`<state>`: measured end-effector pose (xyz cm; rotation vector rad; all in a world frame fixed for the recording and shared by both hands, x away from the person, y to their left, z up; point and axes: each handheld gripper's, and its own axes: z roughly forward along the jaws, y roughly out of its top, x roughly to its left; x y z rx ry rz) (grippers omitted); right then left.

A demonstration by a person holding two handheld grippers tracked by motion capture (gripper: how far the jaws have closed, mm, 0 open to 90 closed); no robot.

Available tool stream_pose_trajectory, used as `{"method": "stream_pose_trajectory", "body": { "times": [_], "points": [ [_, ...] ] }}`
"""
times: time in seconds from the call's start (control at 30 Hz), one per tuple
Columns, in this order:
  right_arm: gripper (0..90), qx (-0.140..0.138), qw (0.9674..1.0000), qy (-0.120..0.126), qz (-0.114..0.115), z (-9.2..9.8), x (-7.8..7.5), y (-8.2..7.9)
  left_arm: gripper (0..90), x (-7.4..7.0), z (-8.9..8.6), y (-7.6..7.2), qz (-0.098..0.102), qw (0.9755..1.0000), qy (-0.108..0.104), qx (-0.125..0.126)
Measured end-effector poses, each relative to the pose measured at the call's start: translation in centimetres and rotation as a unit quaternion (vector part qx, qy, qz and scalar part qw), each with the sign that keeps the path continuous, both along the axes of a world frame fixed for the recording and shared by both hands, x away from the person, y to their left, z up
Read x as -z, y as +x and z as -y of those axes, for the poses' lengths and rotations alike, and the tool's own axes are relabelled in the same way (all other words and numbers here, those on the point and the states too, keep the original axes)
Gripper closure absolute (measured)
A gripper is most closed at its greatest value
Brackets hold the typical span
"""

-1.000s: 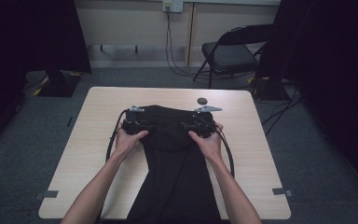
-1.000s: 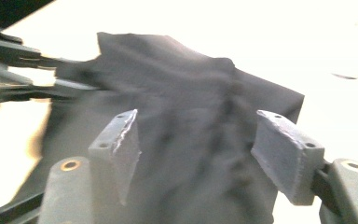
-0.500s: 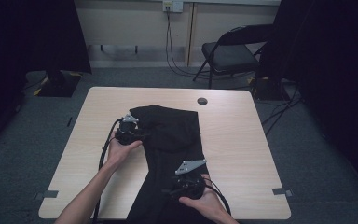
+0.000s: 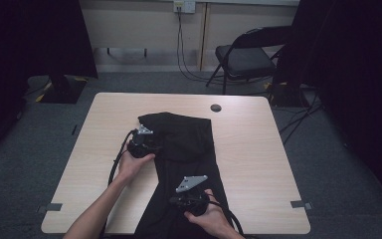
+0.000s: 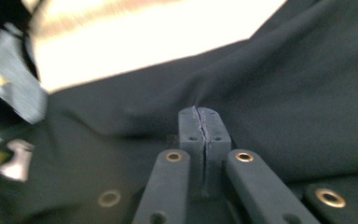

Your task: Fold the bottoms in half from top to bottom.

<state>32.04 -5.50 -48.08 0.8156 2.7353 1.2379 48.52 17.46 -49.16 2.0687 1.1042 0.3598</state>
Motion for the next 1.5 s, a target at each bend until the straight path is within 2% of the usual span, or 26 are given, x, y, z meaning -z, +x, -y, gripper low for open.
{"method": "stream_pose_trajectory", "body": {
  "times": [0.03,0.07,0.13,0.2,0.27,0.37,0.47,0.5,0.53,0.57,0.6,0.67,0.7,0.73,0.77,0.8,0.83,0.9,0.93,0.97,1.0,1.03,1.2,1.3,1.47,1.5],
  "points": [
    [89.7,0.004,0.9997,0.025,-0.003,0.7,-1.2,0.1,47.0,0.0,-0.1,0.1,-0.004,1.0,-0.004,-0.004],
    [89.7,0.004,0.9997,0.025,-0.003,0.7,-1.2,0.1,47.0,0.1,-0.1,0.1,-0.006,0.9999,-0.006,-0.008],
    [89.8,0.021,0.9974,0.069,-0.006,2.6,-3.7,0.5,47.2,-0.1,0.2,0.2,-0.009,0.9999,0.004,-0.008],
    [89.8,0.027,0.9966,0.078,-0.005,3.4,-4.4,0.7,47.3,-0.2,0.2,0.2,-0.011,0.9999,0.006,-0.008],
    [89.7,0.048,0.995,0.087,0.0,5.7,-5.9,1.1,47.3,-0.2,0.2,0.3,-0.012,0.9999,0.006,-0.008],
    [89.2,0.062,0.9948,0.081,0.002,7.4,-6.0,1.3,47.3,-0.2,0.2,0.3,-0.011,0.9999,0.006,-0.008],
    [88.6,0.07,0.997,0.032,0.012,8.1,-4.9,0.8,47.4,-0.2,0.2,0.3,-0.012,0.9999,0.008,-0.008],
    [88.6,0.07,0.997,0.032,0.012,8.1,-4.9,0.8,47.4,-0.2,0.2,0.3,-0.012,0.9999,0.008,-0.008],
    [88.7,0.081,0.9966,0.011,0.01,8.3,-4.3,0.7,47.4,-0.2,0.3,0.3,-0.012,0.9998,0.007,-0.011],
    [88.9,0.102,0.9944,-0.025,0.011,9.0,-3.2,0.9,47.4,-0.2,0.3,0.3,-0.011,0.9998,0.01,-0.01],
    [89.3,0.121,0.9917,-0.039,0.021,9.4,-2.8,1.2,47.4,-0.2,0.3,0.3,-0.011,0.9998,0.009,-0.011],
    [89.5,0.126,0.9912,-0.037,0.012,9.8,-2.5,1.6,47.4,-0.1,0.3,0.4,-0.01,0.9999,0.007,-0.012],
    [89.6,0.159,0.9864,-0.03,0.03,10.5,-2.9,2.3,47.4,-0.1,0.3,0.4,-0.009,0.9998,0.006,-0.014],
    [89.5,0.161,0.9868,-0.01,0.019,10.9,-3.2,2.7,47.4,-0.1,0.3,0.4,-0.009,0.9998,0.007,-0.013],
    [89.5,0.161,0.9868,-0.01,0.019,10.9,-3.2,2.7,47.4,-0.1,0.3,0.4,-0.009,0.9998,0.007,-0.013],
    [88.7,0.142,0.9899,-0.003,0.001,11.0,-3.4,3.2,47.4,-0.1,0.2,0.5,-0.01,0.9999,0.007,-0.012],
    [86.9,0.134,0.9908,-0.014,0.004,10.8,-3.1,3.2,47.4,-0.2,0.3,0.5,-0.011,0.9998,0.009,-0.012],
    [74.3,0.111,0.9936,-0.017,0.002,10.4,-2.5,2.8,47.4,-0.2,0.3,0.5,-0.013,0.9998,0.009,-0.012],
    [74.3,0.111,0.9936,-0.017,0.002,10.4,-2.5,2.8,47.3,-0.2,0.3,0.5,-0.013,0.9998,0.009,-0.012],
    [57.5,0.134,0.9906,-0.007,0.03,10.2,-2.7,2.5,47.3,-0.2,0.3,0.6,-0.013,0.9998,0.009,-0.012],
    [57.5,0.134,0.9906,-0.007,0.03,10.2,-2.7,2.5,47.3,-0.1,0.3,0.6,-0.011,0.9998,0.008,-0.011],
    [53.4,0.146,0.9886,0.017,0.033,10.3,-3.3,3.1,47.4,-0.1,0.3,0.9,-0.009,0.9999,0.004,-0.014],
    [53.5,0.145,0.9884,0.025,0.037,9.2,-3.2,5.6,47.4,-0.1,0.7,1.7,-0.011,0.9998,0.009,-0.017],
    [56.1,0.128,0.9914,-0.008,0.026,7.1,-1.3,7.2,48.2,0.0,0.7,1.9,-0.007,0.9998,-0.001,-0.018],
    [55.1,0.114,0.9923,-0.039,0.028,6.2,0.1,6.7,50.9,0.3,0.4,1.6,0.004,0.9999,-0.012,-0.005],
    [52.5,0.11,0.9919,-0.053,0.035,6.0,0.8,5.8,51.0,0.3,0.4,1.5,0.006,0.9999,-0.012,-0.005]
  ]
}}
